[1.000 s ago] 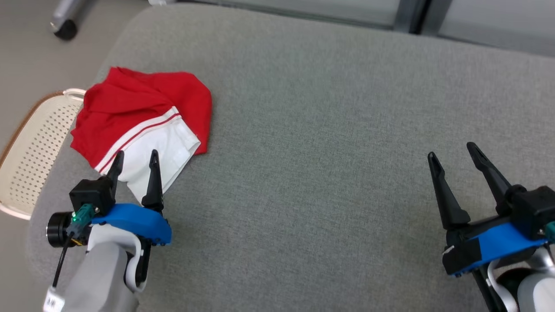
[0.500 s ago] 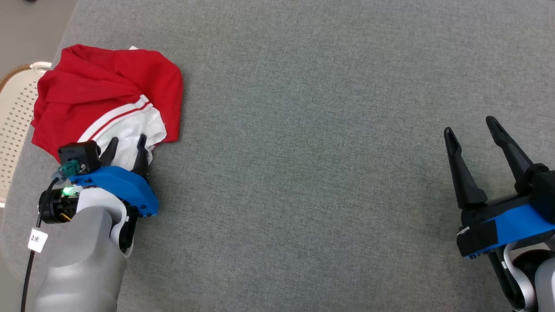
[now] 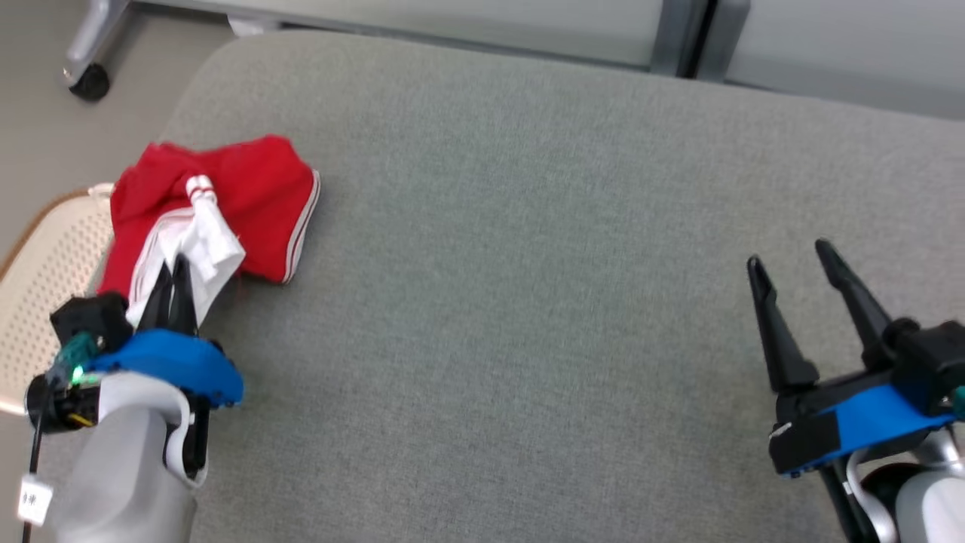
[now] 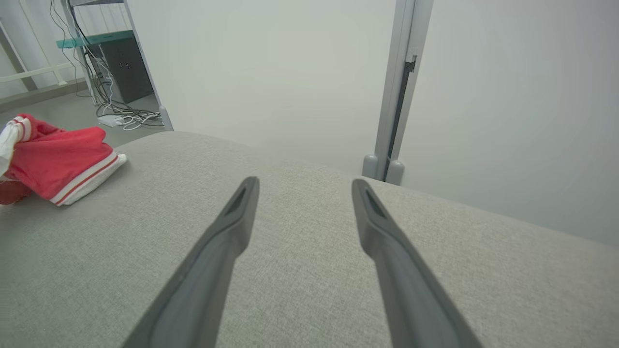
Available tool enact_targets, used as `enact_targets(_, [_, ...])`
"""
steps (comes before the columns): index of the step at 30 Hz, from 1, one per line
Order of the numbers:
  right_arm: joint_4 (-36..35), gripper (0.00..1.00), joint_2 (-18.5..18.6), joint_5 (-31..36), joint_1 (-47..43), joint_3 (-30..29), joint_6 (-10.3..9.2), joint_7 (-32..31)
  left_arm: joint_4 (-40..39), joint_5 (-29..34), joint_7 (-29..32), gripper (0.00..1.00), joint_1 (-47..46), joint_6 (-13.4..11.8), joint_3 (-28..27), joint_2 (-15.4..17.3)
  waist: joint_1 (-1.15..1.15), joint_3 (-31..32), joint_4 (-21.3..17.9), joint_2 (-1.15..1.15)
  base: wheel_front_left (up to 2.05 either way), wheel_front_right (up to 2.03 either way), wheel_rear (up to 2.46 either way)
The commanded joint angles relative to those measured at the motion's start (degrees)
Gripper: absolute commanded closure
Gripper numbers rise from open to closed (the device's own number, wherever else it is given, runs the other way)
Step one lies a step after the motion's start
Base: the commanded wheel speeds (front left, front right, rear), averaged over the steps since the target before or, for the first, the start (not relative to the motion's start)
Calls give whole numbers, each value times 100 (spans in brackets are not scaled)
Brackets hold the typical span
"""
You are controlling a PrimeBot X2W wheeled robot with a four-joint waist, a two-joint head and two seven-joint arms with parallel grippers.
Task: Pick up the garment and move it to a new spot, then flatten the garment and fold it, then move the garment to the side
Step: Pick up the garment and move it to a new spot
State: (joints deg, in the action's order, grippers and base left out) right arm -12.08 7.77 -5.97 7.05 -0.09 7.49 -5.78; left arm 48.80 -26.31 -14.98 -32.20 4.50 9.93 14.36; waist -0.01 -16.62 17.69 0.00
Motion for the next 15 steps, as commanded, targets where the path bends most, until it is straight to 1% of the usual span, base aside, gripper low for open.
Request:
enact_targets(1, [76, 0, -50, -47, -131, 35, 0, 73, -360, 90, -25, 100, 289, -82, -125, 23, 1, 370, -211, 0, 0, 0, 0])
enact_targets(6, [248, 0, -179, -146, -441, 35, 0, 180, -1440, 376, -25, 100, 1121, -304, -291, -52, 1, 931, -337, 0, 0, 0, 0])
enact_targets(10, [298, 0, -243, -175, -652, 54, 0, 194, -2100, 500, -26, 100, 1688, -408, -237, -93, 1, 1204, -525, 0, 0, 0, 0])
enact_targets(12, [295, 0, -274, -195, -711, 50, 0, 212, -2408, 538, 2, 100, 1870, -413, -154, -113, 1, 1265, -644, 0, 0, 0, 0])
enact_targets(15, [295, 0, -320, -213, -756, 73, 0, 233, -2817, 606, 153, 100, 2003, -351, 64, -186, 1, 1266, -851, 0, 0, 0, 0])
